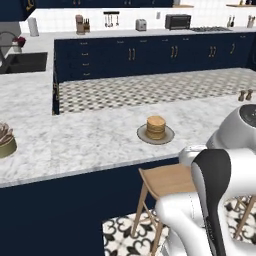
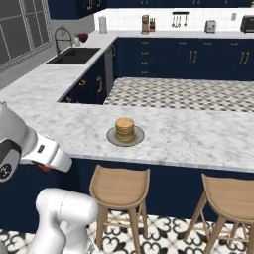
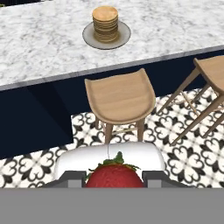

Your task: Take the strawberry from the fridge and place it on top of the pancake, located on the dining counter.

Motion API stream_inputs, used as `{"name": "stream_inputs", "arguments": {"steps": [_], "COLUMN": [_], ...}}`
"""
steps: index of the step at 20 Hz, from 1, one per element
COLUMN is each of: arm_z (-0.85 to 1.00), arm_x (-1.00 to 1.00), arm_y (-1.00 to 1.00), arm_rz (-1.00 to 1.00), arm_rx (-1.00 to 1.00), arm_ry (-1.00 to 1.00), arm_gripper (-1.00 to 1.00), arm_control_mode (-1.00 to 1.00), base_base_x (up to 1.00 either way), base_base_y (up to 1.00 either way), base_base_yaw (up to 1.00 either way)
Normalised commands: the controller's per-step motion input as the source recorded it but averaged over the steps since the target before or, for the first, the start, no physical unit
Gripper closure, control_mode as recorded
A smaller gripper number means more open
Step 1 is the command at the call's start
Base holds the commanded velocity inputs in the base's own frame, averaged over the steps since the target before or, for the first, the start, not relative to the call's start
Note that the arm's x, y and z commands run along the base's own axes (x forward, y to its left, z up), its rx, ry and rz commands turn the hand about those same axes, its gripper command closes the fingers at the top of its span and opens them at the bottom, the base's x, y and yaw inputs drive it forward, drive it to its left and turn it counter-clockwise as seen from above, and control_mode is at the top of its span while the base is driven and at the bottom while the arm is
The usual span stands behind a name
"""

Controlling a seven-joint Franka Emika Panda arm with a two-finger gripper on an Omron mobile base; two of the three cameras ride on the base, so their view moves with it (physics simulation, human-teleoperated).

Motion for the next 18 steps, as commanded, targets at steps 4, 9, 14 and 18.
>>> {"name": "stream_inputs", "arguments": {"steps": [4, 9, 14, 18], "arm_z": [0.00, 0.00, 0.00, 0.00], "arm_x": [0.00, 0.00, 0.00, 0.16], "arm_y": [0.00, 0.00, 0.00, 0.00], "arm_rz": [0.00, 0.00, 0.00, 0.00], "arm_rx": [0.00, 0.00, 0.00, 0.00], "arm_ry": [0.00, 0.00, 0.00, 0.00], "arm_gripper": [1.00, 1.00, 1.00, 1.00], "arm_control_mode": [1.00, 1.00, 1.00, -1.00], "base_base_x": [0.69, 0.61, 0.44, 0.31], "base_base_y": [0.00, 0.00, 0.00, 0.00], "base_base_yaw": [0.00, 0.00, 0.00, 0.00]}}
